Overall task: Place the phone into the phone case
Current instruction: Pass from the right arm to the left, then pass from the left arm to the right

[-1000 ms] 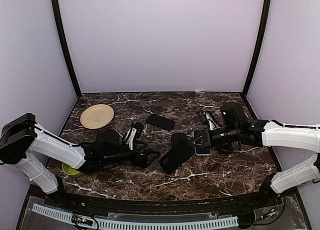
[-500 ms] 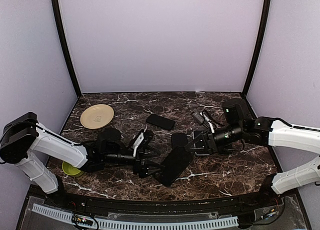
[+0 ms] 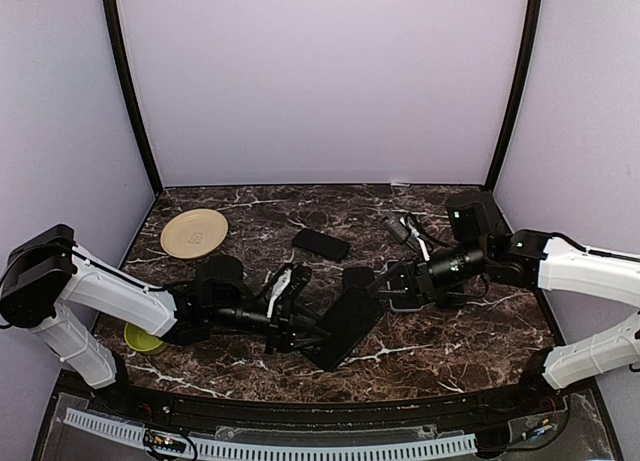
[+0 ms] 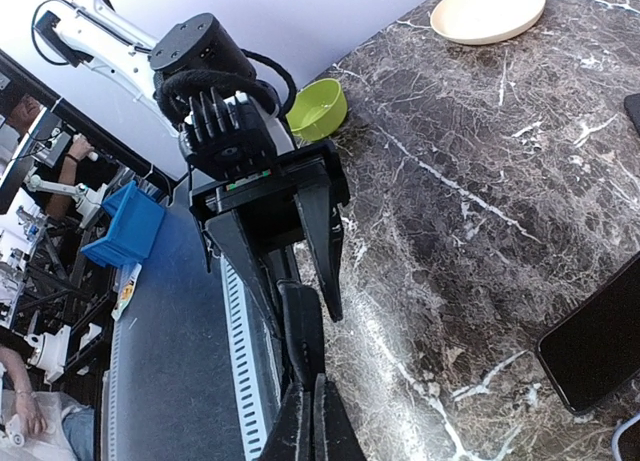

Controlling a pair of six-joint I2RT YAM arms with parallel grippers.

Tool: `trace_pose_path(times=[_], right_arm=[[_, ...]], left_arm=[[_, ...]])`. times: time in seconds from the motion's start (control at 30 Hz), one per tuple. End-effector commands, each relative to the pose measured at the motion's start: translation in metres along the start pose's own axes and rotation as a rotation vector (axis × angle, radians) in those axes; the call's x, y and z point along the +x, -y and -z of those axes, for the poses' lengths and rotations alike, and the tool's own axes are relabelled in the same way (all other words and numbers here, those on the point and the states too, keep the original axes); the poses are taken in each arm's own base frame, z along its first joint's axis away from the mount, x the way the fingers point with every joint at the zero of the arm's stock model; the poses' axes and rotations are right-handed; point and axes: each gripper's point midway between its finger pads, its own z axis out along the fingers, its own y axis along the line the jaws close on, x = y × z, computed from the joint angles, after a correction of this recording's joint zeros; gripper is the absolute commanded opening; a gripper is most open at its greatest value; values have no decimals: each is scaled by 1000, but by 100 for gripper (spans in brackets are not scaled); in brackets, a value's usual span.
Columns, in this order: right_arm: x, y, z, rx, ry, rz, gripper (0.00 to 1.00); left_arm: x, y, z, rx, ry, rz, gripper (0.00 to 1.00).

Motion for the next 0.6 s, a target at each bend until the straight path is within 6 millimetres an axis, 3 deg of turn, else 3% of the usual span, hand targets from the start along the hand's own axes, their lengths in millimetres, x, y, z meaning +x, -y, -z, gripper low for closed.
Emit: trace_pose_path(times=[0.0, 0.03, 0.13, 0.17, 0.23, 0.3, 0.4, 0.57], right_arm=[[-16, -15, 2, -44, 39, 62, 0], [-15, -14, 2, -39, 37, 62, 0], [-10, -8, 2, -5, 18, 57, 0], [-8, -5, 2, 8, 8, 59, 8], [-1, 4, 1, 53, -38, 58, 45], [4, 8, 2, 79, -93, 89, 71], [1, -1, 3, 55, -122, 143, 93], [4, -12, -7, -1, -181, 185, 94]], left_arm=[[-8, 9, -3, 43, 11, -25, 19], [-9, 9, -3, 44, 12, -26, 9], [-9, 8, -3, 36, 10, -32, 0], [-10, 9, -3, 35, 11, -36, 0], [-11, 7, -3, 25, 3, -52, 0], [-10, 5, -3, 9, -19, -77, 0], [-11, 1, -2, -24, -52, -116, 0], [-17, 6, 2, -19, -31, -144, 0]])
